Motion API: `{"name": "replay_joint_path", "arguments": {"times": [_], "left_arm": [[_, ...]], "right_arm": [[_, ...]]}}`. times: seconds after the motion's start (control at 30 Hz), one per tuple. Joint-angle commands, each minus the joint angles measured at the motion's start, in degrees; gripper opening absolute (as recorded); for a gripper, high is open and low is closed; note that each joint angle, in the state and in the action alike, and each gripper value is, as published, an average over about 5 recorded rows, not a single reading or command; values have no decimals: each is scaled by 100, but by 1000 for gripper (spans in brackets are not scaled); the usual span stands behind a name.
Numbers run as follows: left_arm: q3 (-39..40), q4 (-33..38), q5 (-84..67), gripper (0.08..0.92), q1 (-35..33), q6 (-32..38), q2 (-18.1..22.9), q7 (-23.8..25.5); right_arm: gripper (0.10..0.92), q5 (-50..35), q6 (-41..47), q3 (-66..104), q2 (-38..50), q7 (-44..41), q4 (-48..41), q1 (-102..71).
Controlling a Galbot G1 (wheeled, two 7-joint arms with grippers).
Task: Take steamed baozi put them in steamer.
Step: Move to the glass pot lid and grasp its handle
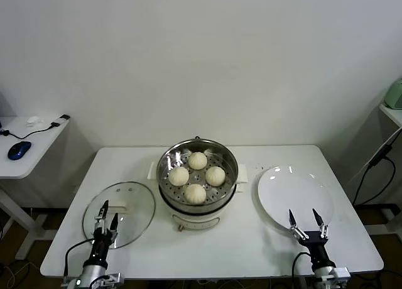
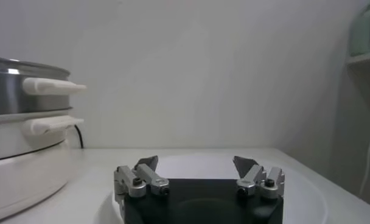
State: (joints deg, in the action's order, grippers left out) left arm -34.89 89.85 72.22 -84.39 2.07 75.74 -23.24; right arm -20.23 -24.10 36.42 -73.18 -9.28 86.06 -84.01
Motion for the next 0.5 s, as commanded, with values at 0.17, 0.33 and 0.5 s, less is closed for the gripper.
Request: {"name": "replay_joint_path", "arguments": {"times": [0.17, 0.33, 0.5], "left_arm": [[-14, -512, 626, 823, 411, -113, -27, -100], [0, -856, 676, 823, 721, -218, -80, -122], [27, -1088, 705, 823, 959, -261, -165, -115]], "right_arm": [[823, 144, -32, 186, -180, 23, 70, -190], [823, 162, -70, 221, -207, 21, 69, -241], [823, 174, -82, 236, -237, 18, 75, -241]]}}
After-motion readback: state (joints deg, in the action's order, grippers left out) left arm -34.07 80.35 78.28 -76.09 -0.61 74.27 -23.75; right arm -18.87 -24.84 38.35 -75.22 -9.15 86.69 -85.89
